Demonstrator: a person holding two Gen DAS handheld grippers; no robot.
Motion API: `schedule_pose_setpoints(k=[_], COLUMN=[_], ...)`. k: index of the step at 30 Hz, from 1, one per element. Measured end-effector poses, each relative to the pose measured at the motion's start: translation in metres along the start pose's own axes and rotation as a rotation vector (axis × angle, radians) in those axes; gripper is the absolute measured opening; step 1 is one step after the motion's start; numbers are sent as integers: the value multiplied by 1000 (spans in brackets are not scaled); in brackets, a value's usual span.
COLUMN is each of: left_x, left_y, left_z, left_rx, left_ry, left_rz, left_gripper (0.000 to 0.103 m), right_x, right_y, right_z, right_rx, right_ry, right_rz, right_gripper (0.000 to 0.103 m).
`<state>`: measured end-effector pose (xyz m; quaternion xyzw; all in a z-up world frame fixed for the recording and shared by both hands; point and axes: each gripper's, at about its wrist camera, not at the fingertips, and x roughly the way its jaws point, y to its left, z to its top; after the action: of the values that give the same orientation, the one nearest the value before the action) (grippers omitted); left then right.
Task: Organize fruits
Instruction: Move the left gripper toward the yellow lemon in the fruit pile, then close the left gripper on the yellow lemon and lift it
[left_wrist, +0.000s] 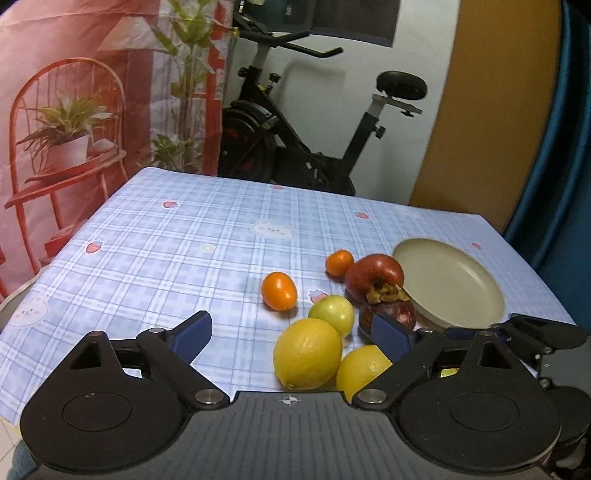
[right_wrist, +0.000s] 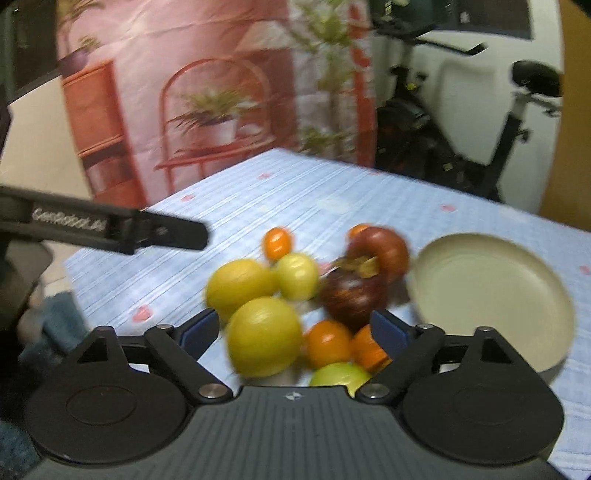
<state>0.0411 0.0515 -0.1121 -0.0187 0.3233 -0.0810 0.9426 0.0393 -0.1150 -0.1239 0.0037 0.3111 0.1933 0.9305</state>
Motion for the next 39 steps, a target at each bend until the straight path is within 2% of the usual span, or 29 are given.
schedule_pose_setpoints(k=[2, 3, 5, 9, 11, 16, 18, 22, 29, 39], left_x=[-2, -4, -2, 0, 4, 15, 22, 34, 44, 54], left_y=[-3, -5, -9, -1, -2, -10, -12, -8, -8, -5], left_z=[-3, -5, -9, -12, -12, -17, -20, -24, -27, -29], left_rx=[19, 36, 70, 13, 7, 22, 19, -21, -51, -78], left_ry=[-13, -11, -1, 13, 32, 68, 91, 141, 167, 192], left_rz=[-24, -25, -20, -94, -138, -241, -258, -261, -293, -268], left_gripper=[92, 90, 76, 64, 53, 53, 53, 53, 53, 53], right_x=[4, 6, 10, 16, 20, 22, 24, 24, 27, 21], right_y=[7, 10, 14, 14, 15, 15, 16, 15, 17, 23], right_z=[-2, -3, -4, -6, -6, -6, -7, -8, -8, -8], right_rx=[-29, -48, -65, -57, -56, -54, -59, -63, -101, -131], right_ry=[18, 26, 34, 57, 71, 85, 89, 92, 68, 30], right_rz=[11, 11, 14, 41, 42, 39, 40, 46, 38, 86], right_gripper=[74, 72, 65, 59, 57, 57, 57, 57, 58, 58])
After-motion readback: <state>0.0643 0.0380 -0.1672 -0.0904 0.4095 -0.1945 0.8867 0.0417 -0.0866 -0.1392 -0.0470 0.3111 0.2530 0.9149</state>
